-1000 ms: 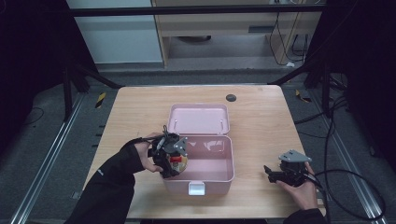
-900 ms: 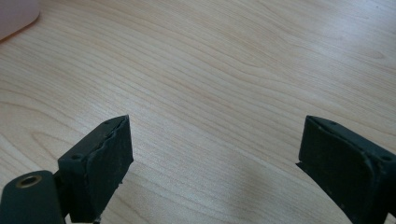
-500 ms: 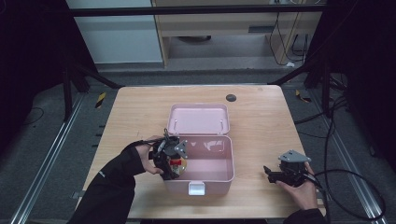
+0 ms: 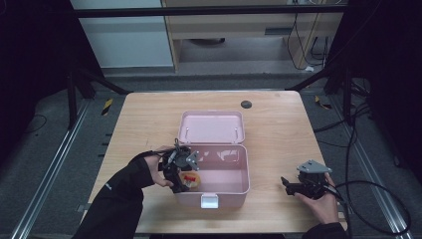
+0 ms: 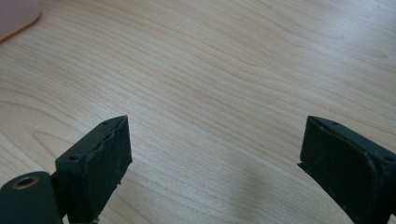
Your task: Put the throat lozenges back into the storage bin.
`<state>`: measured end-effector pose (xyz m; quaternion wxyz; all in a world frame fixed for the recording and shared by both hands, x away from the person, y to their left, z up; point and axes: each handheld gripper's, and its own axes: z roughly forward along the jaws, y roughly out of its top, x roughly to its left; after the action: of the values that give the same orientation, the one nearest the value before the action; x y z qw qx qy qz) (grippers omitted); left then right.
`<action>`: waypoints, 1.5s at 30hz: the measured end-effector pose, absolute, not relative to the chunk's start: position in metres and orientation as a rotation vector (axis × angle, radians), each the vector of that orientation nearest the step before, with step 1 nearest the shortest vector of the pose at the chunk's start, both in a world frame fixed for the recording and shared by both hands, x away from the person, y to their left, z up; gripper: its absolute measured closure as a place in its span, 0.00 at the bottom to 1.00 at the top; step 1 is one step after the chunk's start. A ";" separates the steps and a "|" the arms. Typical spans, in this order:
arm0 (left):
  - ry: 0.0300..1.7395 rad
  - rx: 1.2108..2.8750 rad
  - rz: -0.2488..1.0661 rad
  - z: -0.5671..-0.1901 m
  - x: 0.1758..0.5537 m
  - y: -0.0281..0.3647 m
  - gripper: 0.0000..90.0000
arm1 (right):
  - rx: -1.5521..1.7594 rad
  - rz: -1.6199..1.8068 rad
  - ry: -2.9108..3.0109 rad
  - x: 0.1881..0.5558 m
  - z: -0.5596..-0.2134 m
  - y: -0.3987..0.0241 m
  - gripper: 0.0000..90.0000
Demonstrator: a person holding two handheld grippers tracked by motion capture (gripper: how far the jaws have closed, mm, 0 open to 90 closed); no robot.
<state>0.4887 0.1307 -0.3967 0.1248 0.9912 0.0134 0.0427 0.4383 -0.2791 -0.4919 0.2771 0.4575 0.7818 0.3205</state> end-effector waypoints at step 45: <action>0.920 2.105 0.519 -0.400 0.457 0.271 0.28 | 1.263 0.866 2.071 0.436 -0.492 -0.283 0.10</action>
<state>0.4570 0.2706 -0.4001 0.3832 0.8256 0.3608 0.2036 0.4358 -0.2827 -0.4916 0.2792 0.4710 0.7720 0.3228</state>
